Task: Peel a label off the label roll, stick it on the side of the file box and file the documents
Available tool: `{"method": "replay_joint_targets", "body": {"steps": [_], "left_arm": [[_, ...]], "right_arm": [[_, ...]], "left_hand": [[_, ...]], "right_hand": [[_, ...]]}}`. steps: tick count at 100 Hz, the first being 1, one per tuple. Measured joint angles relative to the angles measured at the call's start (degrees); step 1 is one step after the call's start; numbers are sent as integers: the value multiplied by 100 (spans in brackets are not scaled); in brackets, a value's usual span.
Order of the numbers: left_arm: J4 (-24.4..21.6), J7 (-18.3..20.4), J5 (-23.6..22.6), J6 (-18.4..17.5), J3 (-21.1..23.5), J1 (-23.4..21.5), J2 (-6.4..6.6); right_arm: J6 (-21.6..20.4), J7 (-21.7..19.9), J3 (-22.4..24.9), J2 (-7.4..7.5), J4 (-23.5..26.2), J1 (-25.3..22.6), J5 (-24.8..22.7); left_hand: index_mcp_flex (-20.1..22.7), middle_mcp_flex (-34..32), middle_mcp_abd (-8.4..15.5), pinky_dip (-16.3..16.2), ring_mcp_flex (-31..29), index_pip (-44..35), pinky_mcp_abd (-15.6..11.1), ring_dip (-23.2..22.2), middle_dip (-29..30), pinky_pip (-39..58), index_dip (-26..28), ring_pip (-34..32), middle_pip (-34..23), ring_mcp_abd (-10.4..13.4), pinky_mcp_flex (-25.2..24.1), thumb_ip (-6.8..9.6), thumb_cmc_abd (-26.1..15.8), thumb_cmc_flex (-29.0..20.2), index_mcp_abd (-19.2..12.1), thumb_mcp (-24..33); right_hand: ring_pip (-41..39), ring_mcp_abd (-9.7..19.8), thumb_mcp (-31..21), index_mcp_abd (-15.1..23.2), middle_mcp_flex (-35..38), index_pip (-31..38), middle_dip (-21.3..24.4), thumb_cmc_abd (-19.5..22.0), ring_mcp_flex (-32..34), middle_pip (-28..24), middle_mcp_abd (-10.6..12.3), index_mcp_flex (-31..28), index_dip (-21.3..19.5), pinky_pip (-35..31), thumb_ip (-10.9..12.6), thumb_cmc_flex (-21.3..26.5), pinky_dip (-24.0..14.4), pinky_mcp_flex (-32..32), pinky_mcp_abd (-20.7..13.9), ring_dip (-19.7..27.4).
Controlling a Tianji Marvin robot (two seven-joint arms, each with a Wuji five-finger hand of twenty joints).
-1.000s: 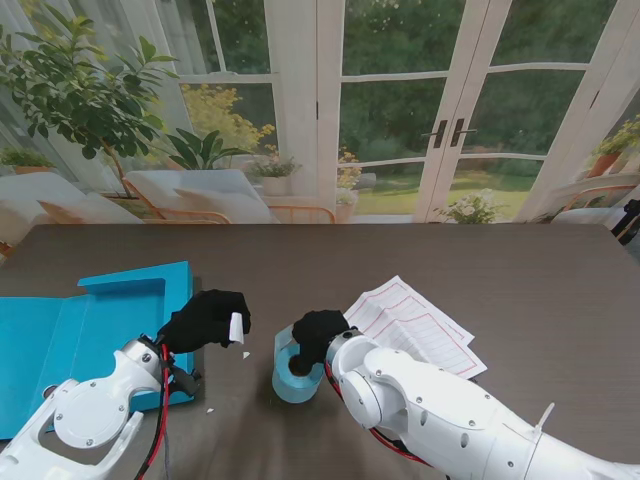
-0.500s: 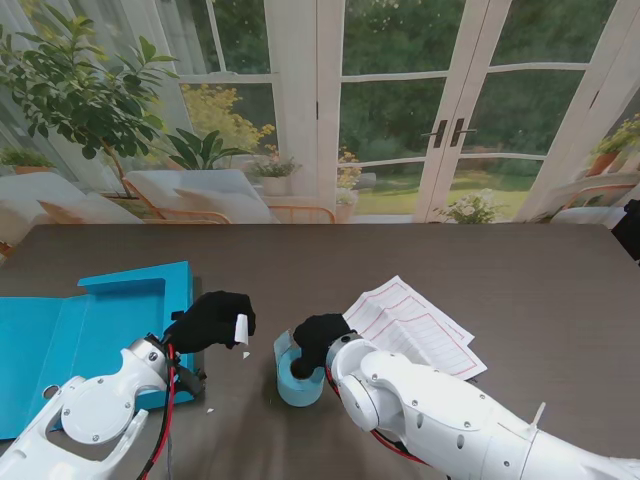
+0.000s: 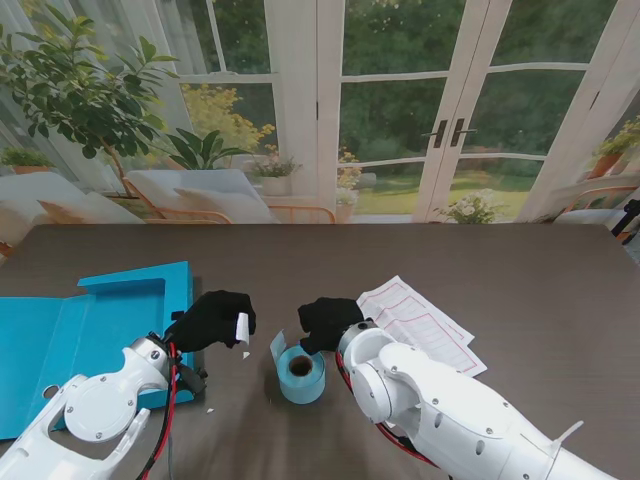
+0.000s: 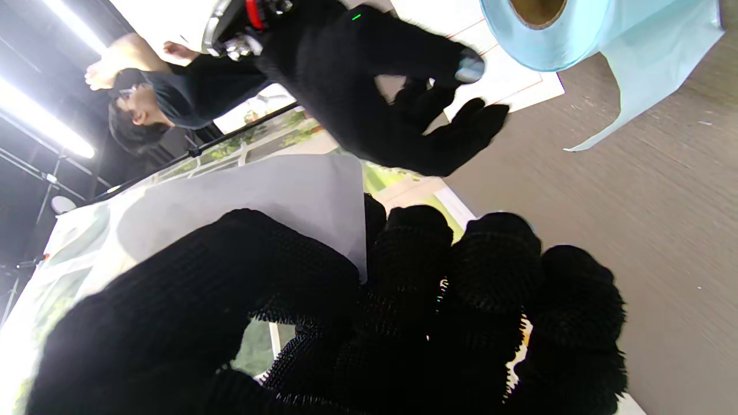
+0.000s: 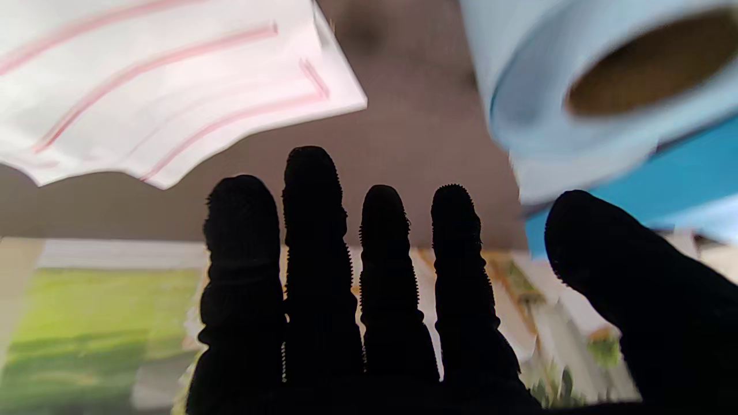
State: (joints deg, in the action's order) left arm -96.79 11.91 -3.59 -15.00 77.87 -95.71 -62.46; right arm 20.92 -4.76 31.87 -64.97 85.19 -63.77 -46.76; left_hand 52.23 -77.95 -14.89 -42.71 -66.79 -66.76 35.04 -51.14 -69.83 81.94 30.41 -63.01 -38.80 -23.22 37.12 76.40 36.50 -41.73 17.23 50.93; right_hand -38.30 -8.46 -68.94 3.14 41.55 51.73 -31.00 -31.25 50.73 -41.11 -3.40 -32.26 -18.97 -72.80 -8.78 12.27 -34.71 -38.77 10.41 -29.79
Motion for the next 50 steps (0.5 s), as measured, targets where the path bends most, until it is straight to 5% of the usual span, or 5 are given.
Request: {"method": "replay_joint_targets", "body": {"steps": [15,31,50], "left_arm": [[143,-150,16,211,-134,201,-36],[249,-272,-5,454,-283,439,-80],[358,-383,49,667,-507,707,-133]], "right_arm": [[-3,910,815,-54,441,-635,23],[-197,1009,1335,-89,977,-1076,513],[-772,806,1723,-70,1421,-1415,1030]], "left_hand": [[0,0,0,-55,0,0,0,0,0,14,4,-58,0,0,0,0,0,0,0,0],[0,0,0,-57,-4,0,0,2,-1,62,10,-109,0,2,59,0,0,-3,0,0],[0,0,8,-60,-116,-10,0,7,8,138,13,-149,-44,32,148,0,0,-4,-1,0]], "right_hand": [[1,-118,0,-146,31,0,58,-5,-58,-9,-126,-76,-1,0,0,1,1,1,114,1],[1,-177,305,-143,78,-126,75,-95,-29,-79,-147,-48,-1,4,0,-106,1,-3,167,3],[172,-257,888,-144,-734,-494,137,-581,-691,-17,-147,1164,7,433,0,-181,10,1,236,15]]}}
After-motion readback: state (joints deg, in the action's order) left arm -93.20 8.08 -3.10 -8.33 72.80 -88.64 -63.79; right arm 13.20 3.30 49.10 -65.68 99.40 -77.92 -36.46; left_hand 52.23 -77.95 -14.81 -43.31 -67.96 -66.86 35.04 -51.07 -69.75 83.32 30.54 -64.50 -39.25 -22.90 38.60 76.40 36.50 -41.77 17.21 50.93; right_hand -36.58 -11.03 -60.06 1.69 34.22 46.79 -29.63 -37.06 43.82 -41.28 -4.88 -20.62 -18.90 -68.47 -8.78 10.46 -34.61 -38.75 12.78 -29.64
